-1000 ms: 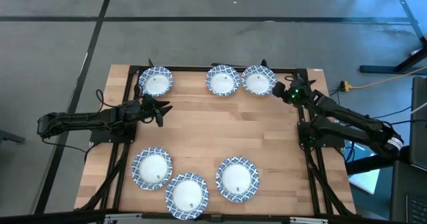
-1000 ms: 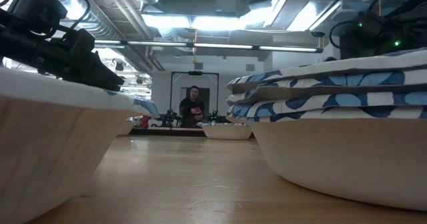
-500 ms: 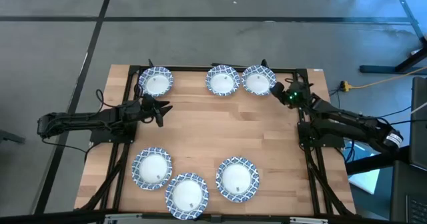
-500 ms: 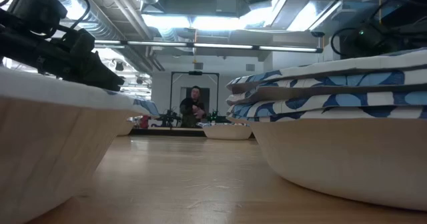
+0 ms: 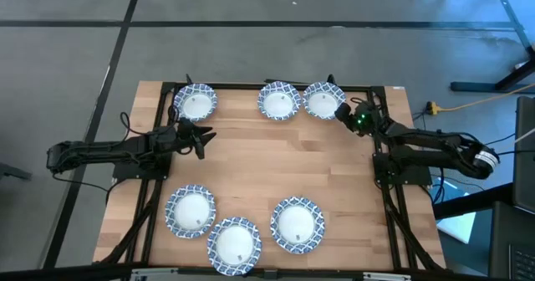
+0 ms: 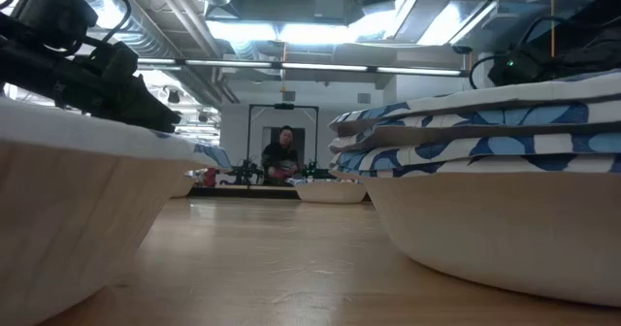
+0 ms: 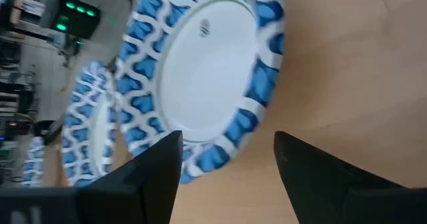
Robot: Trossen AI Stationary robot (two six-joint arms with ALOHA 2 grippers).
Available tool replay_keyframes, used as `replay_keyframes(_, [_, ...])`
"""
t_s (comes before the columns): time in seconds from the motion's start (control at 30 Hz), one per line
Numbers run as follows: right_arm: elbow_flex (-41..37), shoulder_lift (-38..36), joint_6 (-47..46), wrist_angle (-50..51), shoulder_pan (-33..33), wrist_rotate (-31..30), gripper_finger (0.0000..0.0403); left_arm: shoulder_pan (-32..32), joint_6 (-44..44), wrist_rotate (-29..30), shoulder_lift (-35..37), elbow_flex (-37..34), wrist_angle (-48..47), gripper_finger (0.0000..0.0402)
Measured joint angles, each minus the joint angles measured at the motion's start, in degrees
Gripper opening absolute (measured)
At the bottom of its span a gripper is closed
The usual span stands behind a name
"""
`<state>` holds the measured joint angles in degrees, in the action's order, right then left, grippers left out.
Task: Nest bowls inside each other
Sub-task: Stack the blue patterned bowl on the blue patterned bowls
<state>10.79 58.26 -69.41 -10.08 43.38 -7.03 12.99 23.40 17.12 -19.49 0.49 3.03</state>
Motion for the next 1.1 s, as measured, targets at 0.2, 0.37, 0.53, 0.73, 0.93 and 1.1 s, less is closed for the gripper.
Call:
replay_keyframes(0.2, [0.0, 3.2, 0.6, -5.5, 0.0, 0.0, 0.0211, 0.0, 0.0, 0.0, 0.0, 0.0, 0.0, 0.0146])
replay_keyframes(0.37, [0.0, 5.0, 1.1, -7.2, 0.4, -0.7, 0.0173, 0.0, 0.0, 0.0, 0.0, 0.0, 0.0, 0.0146])
replay_keyframes(0.53, [0.0, 6.7, 2.1, -8.0, 0.7, -0.6, 0.0141, 0.0, 0.0, 0.0, 0.0, 0.0, 0.0, 0.0146])
replay_keyframes(0.73, [0.0, 8.0, 2.2, -9.5, 0.7, -0.7, 0.0123, 0.0, 0.0, 0.0, 0.0, 0.0, 0.0, 0.0146])
replay_keyframes(0.93, [0.0, 9.9, 2.2, -9.6, 0.7, -0.8, 0.0120, 0.0, 0.1, 0.0, 0.0, 0.0, 0.0, 0.0146])
replay_keyframes(1.1, [0.0, 10.4, 2.2, -10.7, 0.7, -1.2, 0.0119, 0.0, 0.1, 0.0, 0.0, 0.0, 0.0, 0.0146])
